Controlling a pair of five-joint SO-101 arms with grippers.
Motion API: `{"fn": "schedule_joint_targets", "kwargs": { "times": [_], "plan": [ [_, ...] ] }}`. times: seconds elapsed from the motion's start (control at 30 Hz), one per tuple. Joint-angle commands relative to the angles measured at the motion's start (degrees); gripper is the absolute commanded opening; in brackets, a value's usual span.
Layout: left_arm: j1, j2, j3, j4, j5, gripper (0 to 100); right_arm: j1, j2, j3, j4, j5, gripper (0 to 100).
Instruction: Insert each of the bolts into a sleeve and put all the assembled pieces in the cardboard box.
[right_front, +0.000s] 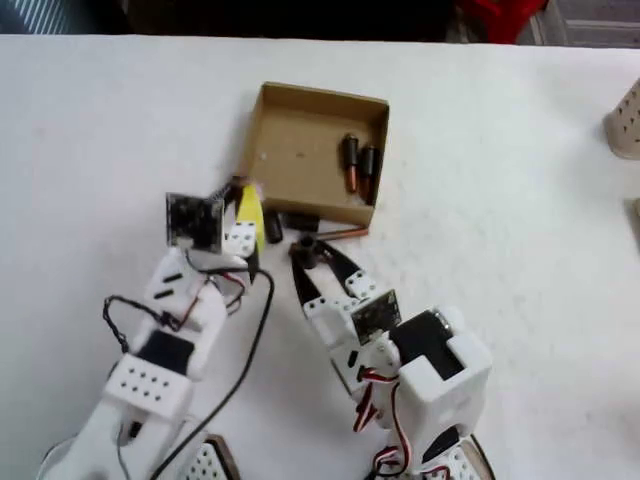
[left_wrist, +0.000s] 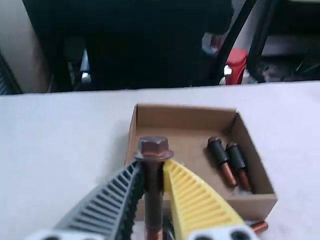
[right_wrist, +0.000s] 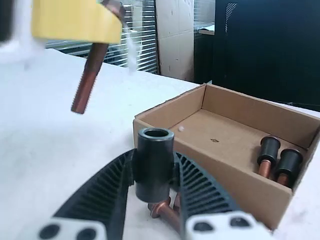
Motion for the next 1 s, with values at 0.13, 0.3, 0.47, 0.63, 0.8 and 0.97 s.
{"fn": "schedule_joint_targets", "kwargs": {
  "times": [0.13, 0.3, 0.47, 0.63, 0.8, 0.97],
  "plan": [
    [6.6, -22.2, 5.5, -4.4, 0.1, 2, 0.6, -2.1, 0.3, 0.1, -0.8, 1.6],
    [12.3, -34.3, 11.6, -4.4, 0.1, 2, 0.6, -2.1, 0.3, 0.0, -0.8, 1.6],
    [16.7, -40.7, 14.9, -1.2, 0.0, 2, 0.6, -2.1, 0.3, 0.0, -0.8, 1.6],
    [17.6, -40.9, 14.5, 1.1, -0.4, 2, 0.6, -2.1, 0.3, 0.0, -0.8, 1.6],
    [17.5, -40.8, 14.7, -0.7, -0.4, 2, 0.6, -2.1, 0.3, -0.1, -0.8, 1.6],
    [18.5, -40.8, 14.4, -1.2, -0.1, 2, 0.1, -2.1, 0.3, -0.2, -0.8, 1.6]
  ]
}}
